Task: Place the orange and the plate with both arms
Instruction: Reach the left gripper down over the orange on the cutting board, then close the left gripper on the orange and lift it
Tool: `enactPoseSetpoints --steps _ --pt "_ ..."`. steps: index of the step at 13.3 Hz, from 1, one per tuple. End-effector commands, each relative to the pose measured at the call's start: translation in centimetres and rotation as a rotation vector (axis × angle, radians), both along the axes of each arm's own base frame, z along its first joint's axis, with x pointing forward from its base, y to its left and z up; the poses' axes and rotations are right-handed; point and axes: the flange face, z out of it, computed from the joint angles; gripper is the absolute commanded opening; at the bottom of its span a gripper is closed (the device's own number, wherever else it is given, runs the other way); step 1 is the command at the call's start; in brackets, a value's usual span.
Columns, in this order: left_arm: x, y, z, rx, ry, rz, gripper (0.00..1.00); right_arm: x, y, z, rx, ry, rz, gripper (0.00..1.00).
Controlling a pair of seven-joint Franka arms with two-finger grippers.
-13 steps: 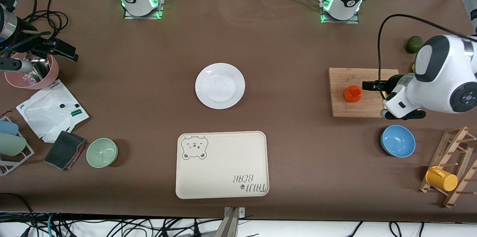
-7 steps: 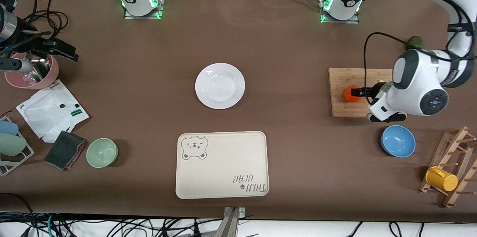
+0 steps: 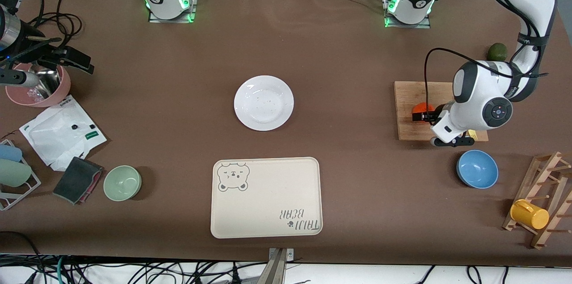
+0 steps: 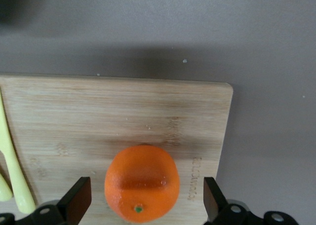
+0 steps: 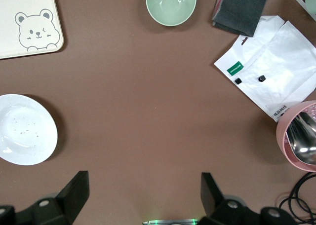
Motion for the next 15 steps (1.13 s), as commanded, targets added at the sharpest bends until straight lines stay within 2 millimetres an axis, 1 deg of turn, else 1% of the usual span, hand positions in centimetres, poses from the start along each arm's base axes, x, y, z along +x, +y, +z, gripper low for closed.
enactPoseSetpoints --steps 1,3,6,9,12,13,14,15 --pt "-1.6 0.3 -0.8 0.007 -0.032 -0.032 1.0 -0.2 0.1 0.2 0.008 0.005 0.002 1.0" --pt "-1.9 0.2 -1.1 0.007 -0.034 -0.033 1.0 -0.2 0.1 0.2 0.008 0.004 0.002 1.0" --pt "-2.5 0.4 -2.4 0.034 -0.045 -0.079 1.0 -0.2 0.1 0.2 0.007 0.006 -0.002 1.0" --pt "-2.7 0.4 -2.7 0.038 -0.037 -0.084 1.0 -0.2 0.1 0.2 0.009 0.006 -0.004 1.0" --pt "-3.1 0.4 -4.2 0.033 -0.011 -0.082 1.0 -0.2 0.2 0.2 0.009 0.006 -0.004 1.0" --pt "-3.0 0.4 -4.2 0.031 -0.011 -0.08 0.95 -0.2 0.2 0.2 0.008 0.006 -0.005 1.0" --pt "-2.8 0.4 -4.1 0.03 -0.014 -0.08 0.76 -0.2 0.2 0.2 0.008 0.006 -0.007 1.0" --pt "-2.7 0.2 -4.0 0.024 -0.016 -0.072 0.47 -0.2 0.2 0.2 0.008 0.006 -0.007 1.0"
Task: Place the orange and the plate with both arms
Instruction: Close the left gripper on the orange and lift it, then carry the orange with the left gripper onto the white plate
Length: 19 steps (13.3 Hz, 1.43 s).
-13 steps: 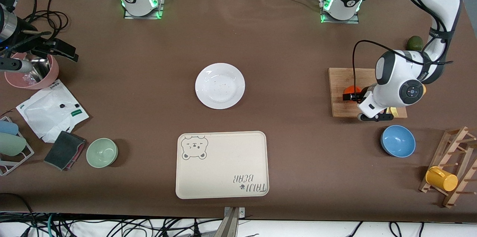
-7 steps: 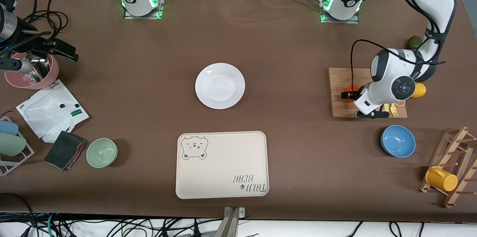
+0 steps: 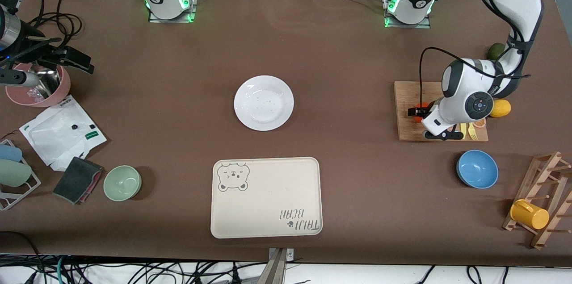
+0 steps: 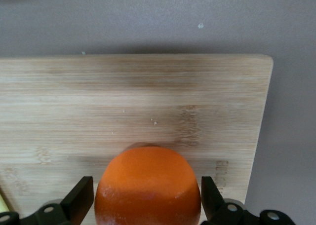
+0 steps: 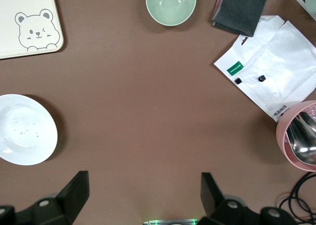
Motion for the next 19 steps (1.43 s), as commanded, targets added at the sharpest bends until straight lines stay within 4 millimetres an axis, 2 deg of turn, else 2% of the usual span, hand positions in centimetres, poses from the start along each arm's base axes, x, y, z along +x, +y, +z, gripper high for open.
enactPoseSetpoints --steps 1,2,4,8,9,10,12,14,15,16,17,18,19 --pt "0.2 0.1 0.2 -0.006 -0.012 -0.014 0.3 -0.2 0.2 0.2 0.008 0.005 -0.006 1.0" --pt "0.3 0.1 0.4 -0.006 -0.012 -0.014 0.22 -0.2 0.2 0.2 0.008 0.005 -0.006 1.0" --pt "1.1 -0.2 1.8 -0.014 -0.007 -0.001 0.19 -0.3 0.2 0.1 0.008 0.007 -0.006 1.0" --pt "4.9 -4.1 9.0 -0.109 0.038 0.04 0.19 -0.3 0.1 0.1 0.007 0.007 -0.006 1.0" --pt "5.6 -5.5 10.2 -0.148 0.035 0.065 0.19 -0.3 0.2 0.1 0.009 0.007 -0.003 1.0" --pt "5.7 -7.1 10.5 -0.177 0.034 0.091 0.19 -0.3 0.1 0.0 0.009 0.014 -0.001 1.0" --pt "6.3 -11.4 11.3 -0.168 0.026 0.153 0.18 -0.4 0.2 0.0 0.002 0.016 0.01 1.0" --pt "5.6 -17.5 11.3 -0.12 0.027 0.193 0.18 -0.3 0.3 0.0 0.002 0.016 0.014 1.0" --pt "5.7 -20.2 11.5 -0.105 0.022 0.23 0.18 0.0 0.6 -0.9 0.0 0.032 0.019 1.0" --pt "6.1 -22.4 11.9 -0.095 0.013 0.29 0.18 0.2 1.0 -0.9 0.0 0.026 0.025 1.0" --pt "6.1 -25.2 12.2 -0.081 0.005 0.346 0.18 0.2 1.1 -0.8 0.0 0.02 0.026 1.0" --pt "5.2 -29.4 12.1 -0.061 0.005 0.382 0.18 0.3 1.2 -1.0 0.0 0.025 0.028 1.0" --pt "4.3 -32.5 11.5 -0.039 0.012 0.433 0.18 0.4 1.2 -1.1 0.001 0.028 0.028 1.0"
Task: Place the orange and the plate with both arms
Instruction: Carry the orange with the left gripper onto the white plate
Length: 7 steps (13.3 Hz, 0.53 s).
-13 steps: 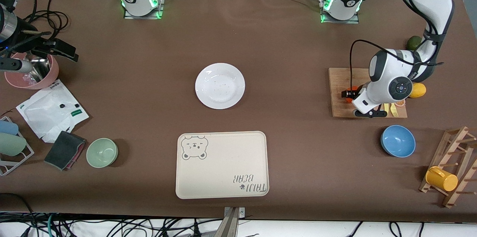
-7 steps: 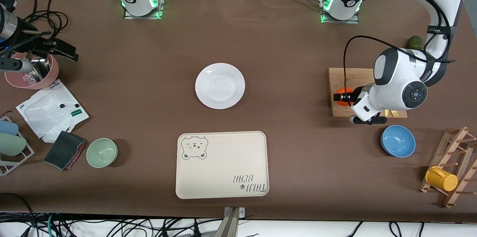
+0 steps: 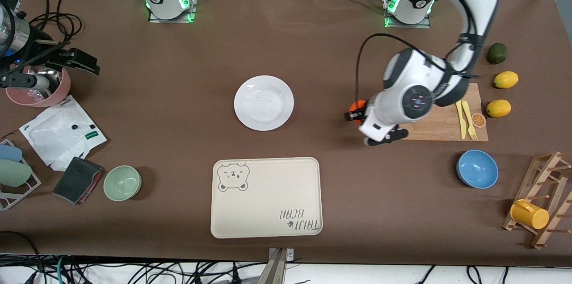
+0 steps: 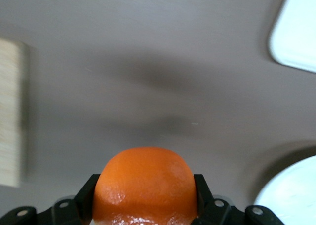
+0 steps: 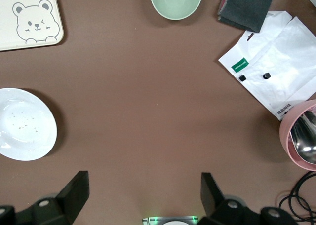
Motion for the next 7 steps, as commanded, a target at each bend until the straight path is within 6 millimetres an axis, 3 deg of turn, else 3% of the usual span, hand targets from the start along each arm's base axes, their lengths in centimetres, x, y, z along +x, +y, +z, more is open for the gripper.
enactPoseSetpoints --steps 1,3,7 --pt "-0.6 -8.0 -1.2 0.034 0.024 0.142 0.18 0.1 0.2 0.0 0.005 0.001 0.009 1.0" --pt "-3.2 -14.9 -2.0 0.063 0.0 0.274 0.18 0.3 0.2 -0.8 0.005 0.022 0.012 1.0" --pt "-7.6 -23.4 -5.3 0.005 -0.068 0.489 0.13 0.5 0.2 -1.7 0.007 0.042 0.035 1.0"
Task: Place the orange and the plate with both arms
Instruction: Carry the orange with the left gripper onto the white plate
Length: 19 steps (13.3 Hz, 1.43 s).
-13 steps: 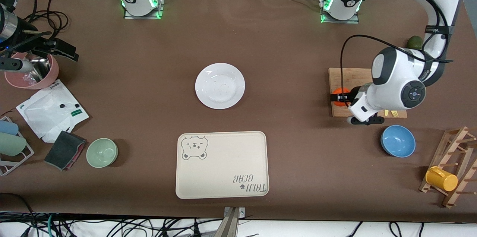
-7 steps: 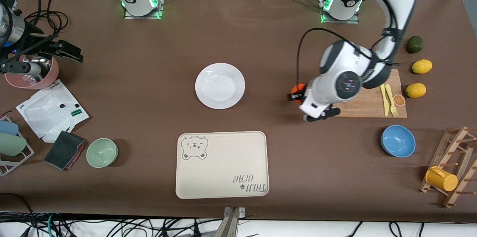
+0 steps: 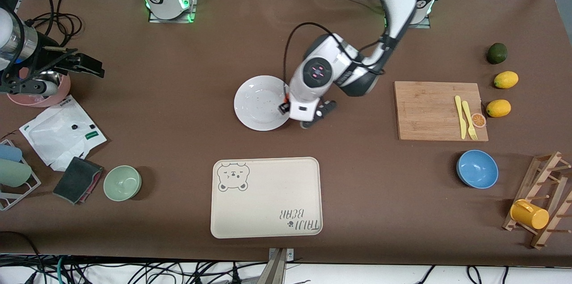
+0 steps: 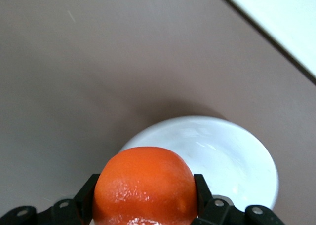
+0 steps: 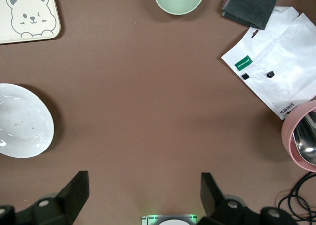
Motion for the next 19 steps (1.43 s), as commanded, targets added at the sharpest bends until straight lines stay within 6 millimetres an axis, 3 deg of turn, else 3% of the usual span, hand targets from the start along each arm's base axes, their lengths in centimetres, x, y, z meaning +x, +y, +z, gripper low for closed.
enactPoseSetpoints --steps 1,5,7,8,9,10,14,17,19 --pt "-1.4 -4.0 -2.8 -0.035 -0.036 0.122 0.13 0.3 0.0 -1.4 0.006 0.044 0.021 1.0" --pt "-2.1 -6.1 -6.5 -0.076 -0.098 0.157 0.14 0.4 0.0 -2.5 0.009 0.084 0.013 1.0" --pt "-2.7 -6.2 -8.4 -0.053 -0.095 0.148 0.2 0.8 0.2 -3.7 0.016 0.104 0.016 1.0" --pt "-2.8 -6.2 -9.0 -0.046 -0.093 0.142 0.28 1.0 0.7 -4.2 0.051 0.111 0.027 1.0" --pt "-2.8 -6.2 -8.8 -0.048 -0.098 0.135 0.85 1.2 1.3 -4.6 0.105 0.115 0.023 1.0" --pt "-2.5 -6.1 -8.0 -0.043 -0.123 0.119 1.0 1.7 1.8 -6.1 0.165 0.14 0.012 1.0" --pt "-1.7 -5.2 -3.7 0.041 -0.186 0.038 1.0 3.6 4.0 -12.0 0.372 0.172 0.082 1.0" --pt "-0.9 -1.8 1.4 0.189 -0.13 -0.021 1.0 2.5 4.4 -17.0 0.442 0.132 0.107 1.0" --pt "0.1 1.6 3.7 0.273 -0.074 -0.137 1.0 0.3 5.1 -20.2 0.519 0.067 0.115 1.0"
